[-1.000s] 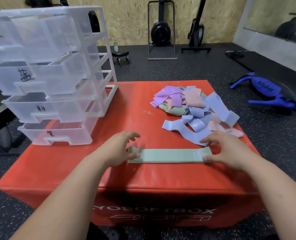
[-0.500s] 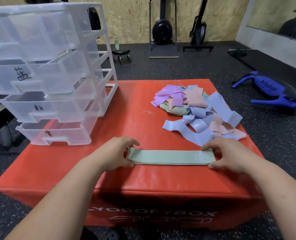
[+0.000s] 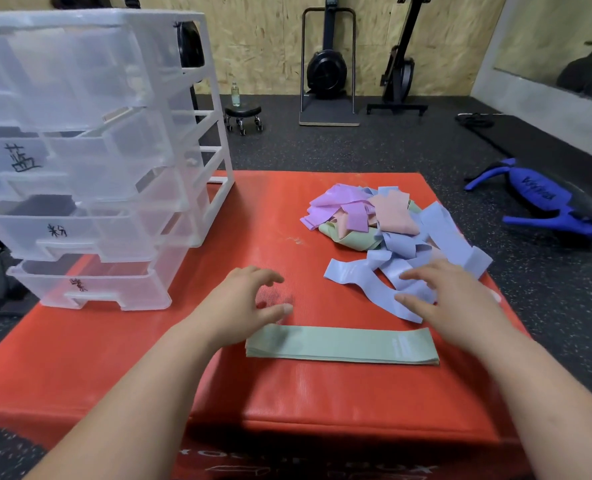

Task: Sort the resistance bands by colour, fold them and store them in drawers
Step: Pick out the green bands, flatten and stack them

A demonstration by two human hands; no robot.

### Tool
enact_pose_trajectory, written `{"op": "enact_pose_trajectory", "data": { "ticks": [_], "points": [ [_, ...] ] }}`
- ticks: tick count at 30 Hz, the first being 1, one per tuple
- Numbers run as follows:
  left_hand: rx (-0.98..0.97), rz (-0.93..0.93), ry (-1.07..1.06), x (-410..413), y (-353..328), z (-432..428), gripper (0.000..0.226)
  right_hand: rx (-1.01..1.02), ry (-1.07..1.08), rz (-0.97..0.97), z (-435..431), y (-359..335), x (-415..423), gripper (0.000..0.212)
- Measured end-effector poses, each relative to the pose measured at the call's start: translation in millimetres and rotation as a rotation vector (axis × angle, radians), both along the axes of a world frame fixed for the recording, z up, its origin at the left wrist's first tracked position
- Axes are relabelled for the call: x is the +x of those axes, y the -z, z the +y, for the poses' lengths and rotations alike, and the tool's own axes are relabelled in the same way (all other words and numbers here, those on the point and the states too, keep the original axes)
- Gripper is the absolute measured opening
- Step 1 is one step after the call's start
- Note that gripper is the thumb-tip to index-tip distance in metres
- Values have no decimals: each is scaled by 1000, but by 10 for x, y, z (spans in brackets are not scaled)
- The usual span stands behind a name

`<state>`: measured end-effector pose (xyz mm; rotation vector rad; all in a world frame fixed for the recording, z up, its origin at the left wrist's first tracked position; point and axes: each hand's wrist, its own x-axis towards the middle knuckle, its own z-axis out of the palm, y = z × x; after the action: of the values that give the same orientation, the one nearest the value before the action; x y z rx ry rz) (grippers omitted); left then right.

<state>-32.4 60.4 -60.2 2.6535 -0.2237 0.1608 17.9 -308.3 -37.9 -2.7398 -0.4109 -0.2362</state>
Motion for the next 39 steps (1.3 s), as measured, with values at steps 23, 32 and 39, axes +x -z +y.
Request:
{"op": "enact_pose_trajectory", "data": {
  "ticks": [23,32,39],
  "points": [
    [-115,-12,-66,543,223,-32,41,-354,33,72,1027,269,867,62],
    [-208,-152,-95,481,80,-173,27,557,91,-154,837,-189,590,17],
    [-380,-149,-62,410,6,-486,40,810,11,49,757,-189,440,27]
  ]
}}
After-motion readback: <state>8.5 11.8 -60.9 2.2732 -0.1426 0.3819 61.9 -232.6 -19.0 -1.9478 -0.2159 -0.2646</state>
